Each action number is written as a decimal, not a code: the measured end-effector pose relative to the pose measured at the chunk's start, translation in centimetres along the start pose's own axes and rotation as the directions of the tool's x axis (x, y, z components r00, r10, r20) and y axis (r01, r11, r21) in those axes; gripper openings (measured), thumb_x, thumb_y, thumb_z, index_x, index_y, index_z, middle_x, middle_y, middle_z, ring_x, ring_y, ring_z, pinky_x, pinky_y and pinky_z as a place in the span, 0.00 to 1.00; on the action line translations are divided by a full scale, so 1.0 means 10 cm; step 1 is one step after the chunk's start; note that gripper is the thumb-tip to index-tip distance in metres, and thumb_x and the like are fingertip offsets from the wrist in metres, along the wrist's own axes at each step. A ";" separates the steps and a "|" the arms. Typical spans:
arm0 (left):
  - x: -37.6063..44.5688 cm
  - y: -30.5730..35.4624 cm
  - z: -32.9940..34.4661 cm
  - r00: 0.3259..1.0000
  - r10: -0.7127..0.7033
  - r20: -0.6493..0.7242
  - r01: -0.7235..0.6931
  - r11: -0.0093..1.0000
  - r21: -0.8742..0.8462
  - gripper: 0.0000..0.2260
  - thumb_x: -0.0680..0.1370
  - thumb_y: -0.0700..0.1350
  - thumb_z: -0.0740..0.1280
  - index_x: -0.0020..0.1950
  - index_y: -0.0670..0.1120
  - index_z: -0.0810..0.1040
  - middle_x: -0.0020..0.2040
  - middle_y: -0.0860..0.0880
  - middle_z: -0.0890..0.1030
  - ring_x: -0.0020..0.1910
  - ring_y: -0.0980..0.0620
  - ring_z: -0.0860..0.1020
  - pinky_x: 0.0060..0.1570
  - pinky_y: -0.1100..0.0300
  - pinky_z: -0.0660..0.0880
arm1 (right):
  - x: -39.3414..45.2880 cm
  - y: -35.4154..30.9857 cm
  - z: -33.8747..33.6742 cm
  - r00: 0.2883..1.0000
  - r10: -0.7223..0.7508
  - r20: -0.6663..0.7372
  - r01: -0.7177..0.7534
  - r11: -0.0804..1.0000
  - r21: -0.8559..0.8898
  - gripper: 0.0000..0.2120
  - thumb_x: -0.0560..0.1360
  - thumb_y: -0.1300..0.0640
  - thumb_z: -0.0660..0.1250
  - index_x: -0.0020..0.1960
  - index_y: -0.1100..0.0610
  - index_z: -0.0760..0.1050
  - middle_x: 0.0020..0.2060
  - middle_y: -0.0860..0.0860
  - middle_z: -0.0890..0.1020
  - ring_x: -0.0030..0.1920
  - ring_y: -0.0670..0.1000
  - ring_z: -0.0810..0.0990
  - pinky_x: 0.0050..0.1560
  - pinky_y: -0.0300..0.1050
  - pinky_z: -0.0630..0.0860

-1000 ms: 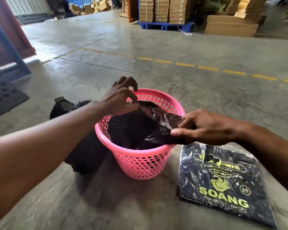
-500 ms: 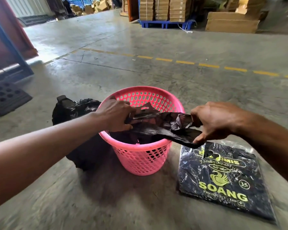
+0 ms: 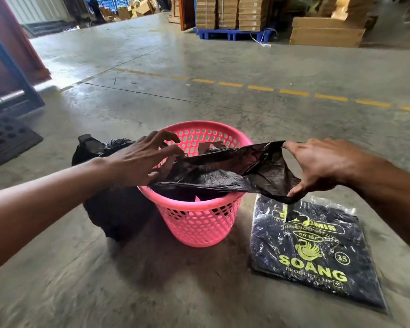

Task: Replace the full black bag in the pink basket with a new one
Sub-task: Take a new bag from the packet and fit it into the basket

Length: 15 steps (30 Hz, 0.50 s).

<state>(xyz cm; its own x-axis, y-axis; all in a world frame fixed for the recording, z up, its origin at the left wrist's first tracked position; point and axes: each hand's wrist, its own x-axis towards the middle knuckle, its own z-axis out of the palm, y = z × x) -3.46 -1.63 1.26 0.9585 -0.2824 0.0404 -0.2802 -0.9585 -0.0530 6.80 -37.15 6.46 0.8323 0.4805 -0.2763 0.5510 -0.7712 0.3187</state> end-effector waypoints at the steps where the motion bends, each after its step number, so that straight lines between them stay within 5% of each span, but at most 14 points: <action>1: -0.08 0.02 -0.04 0.998 0.055 0.005 -0.055 0.998 0.033 0.25 0.72 0.48 0.65 0.69 0.59 0.69 0.73 0.45 0.65 0.71 0.42 0.67 0.69 0.44 0.70 | 0.04 0.02 0.04 1.000 0.007 -0.011 -0.007 1.000 0.000 0.57 0.56 0.24 0.73 0.75 0.51 0.59 0.62 0.52 0.80 0.59 0.57 0.79 0.49 0.48 0.77; 3: -0.23 0.05 -0.13 0.993 0.092 0.069 -0.099 0.988 0.115 0.28 0.68 0.43 0.71 0.64 0.64 0.70 0.77 0.46 0.63 0.75 0.41 0.63 0.72 0.41 0.67 | 0.11 0.04 0.13 1.000 0.012 -0.023 -0.011 0.999 0.034 0.58 0.56 0.25 0.74 0.75 0.52 0.57 0.59 0.54 0.81 0.57 0.58 0.80 0.48 0.49 0.77; 6: -0.39 0.02 -0.28 0.988 -0.067 0.142 0.035 0.976 0.216 0.26 0.64 0.52 0.69 0.61 0.67 0.74 0.78 0.47 0.62 0.75 0.38 0.63 0.70 0.39 0.69 | 0.18 0.06 0.23 1.000 -0.001 -0.025 0.004 0.994 0.106 0.59 0.56 0.27 0.76 0.76 0.51 0.54 0.50 0.51 0.80 0.53 0.56 0.79 0.45 0.49 0.75; 9: -0.50 -0.02 -0.41 0.927 -0.321 0.193 0.280 0.936 0.212 0.39 0.58 0.65 0.65 0.71 0.67 0.67 0.74 0.47 0.62 0.70 0.39 0.65 0.67 0.43 0.73 | 0.22 0.03 0.28 0.998 -0.052 -0.036 0.058 0.982 0.181 0.63 0.55 0.27 0.76 0.78 0.48 0.47 0.48 0.49 0.80 0.51 0.55 0.78 0.49 0.51 0.78; 11: -0.59 -0.03 -0.40 0.909 -0.376 0.178 0.330 0.913 0.241 0.49 0.56 0.69 0.65 0.78 0.62 0.62 0.71 0.47 0.63 0.66 0.39 0.66 0.65 0.45 0.74 | 0.25 0.02 0.29 0.996 -0.078 -0.053 0.087 0.975 0.203 0.65 0.53 0.25 0.75 0.77 0.46 0.46 0.53 0.50 0.82 0.53 0.56 0.80 0.50 0.54 0.80; 15: -0.85 -0.07 -0.22 0.898 -0.419 0.138 0.387 0.898 0.209 0.59 0.55 0.74 0.69 0.82 0.57 0.53 0.70 0.46 0.62 0.68 0.40 0.64 0.62 0.43 0.76 | 0.30 0.01 0.40 0.986 -0.151 -0.070 0.165 0.945 0.282 0.66 0.49 0.25 0.76 0.76 0.46 0.48 0.45 0.48 0.82 0.48 0.54 0.81 0.51 0.55 0.81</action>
<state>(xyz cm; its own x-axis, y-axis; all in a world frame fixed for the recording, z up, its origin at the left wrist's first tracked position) -11.53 1.37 3.16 0.9850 0.1534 -0.0789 0.1305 -0.9618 -0.2408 9.10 -37.43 1.98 0.7419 0.6195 -0.2566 0.6409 -0.7676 -0.0001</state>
